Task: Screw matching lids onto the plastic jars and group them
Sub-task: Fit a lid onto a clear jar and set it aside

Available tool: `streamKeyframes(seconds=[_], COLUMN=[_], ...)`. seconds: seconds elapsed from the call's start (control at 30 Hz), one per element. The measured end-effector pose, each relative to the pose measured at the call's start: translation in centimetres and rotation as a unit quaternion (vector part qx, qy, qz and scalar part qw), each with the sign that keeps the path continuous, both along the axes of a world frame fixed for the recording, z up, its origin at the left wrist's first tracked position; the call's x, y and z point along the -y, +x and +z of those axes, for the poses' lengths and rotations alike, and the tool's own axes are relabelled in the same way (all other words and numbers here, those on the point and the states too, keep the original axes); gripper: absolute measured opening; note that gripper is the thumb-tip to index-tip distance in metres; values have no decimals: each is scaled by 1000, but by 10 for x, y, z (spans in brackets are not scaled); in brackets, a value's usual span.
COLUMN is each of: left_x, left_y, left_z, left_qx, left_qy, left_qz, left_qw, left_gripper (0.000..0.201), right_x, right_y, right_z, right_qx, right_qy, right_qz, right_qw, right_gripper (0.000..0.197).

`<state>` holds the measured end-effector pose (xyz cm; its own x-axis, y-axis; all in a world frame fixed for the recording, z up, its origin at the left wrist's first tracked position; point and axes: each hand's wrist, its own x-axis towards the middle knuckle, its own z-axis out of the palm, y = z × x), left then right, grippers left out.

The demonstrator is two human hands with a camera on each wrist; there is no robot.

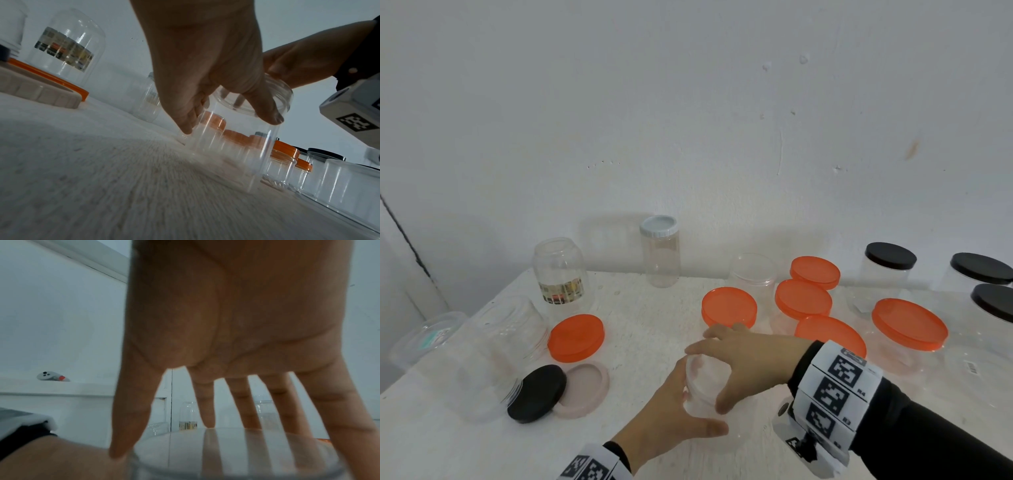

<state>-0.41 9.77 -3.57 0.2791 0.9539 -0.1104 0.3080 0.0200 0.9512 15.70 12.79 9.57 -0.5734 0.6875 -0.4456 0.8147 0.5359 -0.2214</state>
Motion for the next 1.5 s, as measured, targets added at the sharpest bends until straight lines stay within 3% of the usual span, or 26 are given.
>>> streamKeyframes(seconds=[0.23,0.43,0.73,0.93,1.03,1.5], left_x=[1,1,2,1,1,5], left_y=[-2,0,2,3,1,4], left_z=[1,2,5,6,3,6], left_qx=[23,4,-3,-26,-13,10], left_qy=[12,0,13,1,0,-6], left_qz=[-22,2,-3,1,-5,8], left_qw=[999,1000,1000,1000,1000,1000], left_gripper=[97,94,93,106,96,90], right_x=[1,-2,-2,-7,-8,3], right_y=[-4,-2,-4,-2,-2,11], right_z=[-7,0,-13,-5,-8,-54], right_qx=[33,22,9,16,-4,-98], right_qy=[89,-3,81,33,36,195], right_qz=[-57,-4,-22,-4,12,7], right_qw=[994,1000,996,999,999,976], right_gripper=[91,100,94,104,97,80])
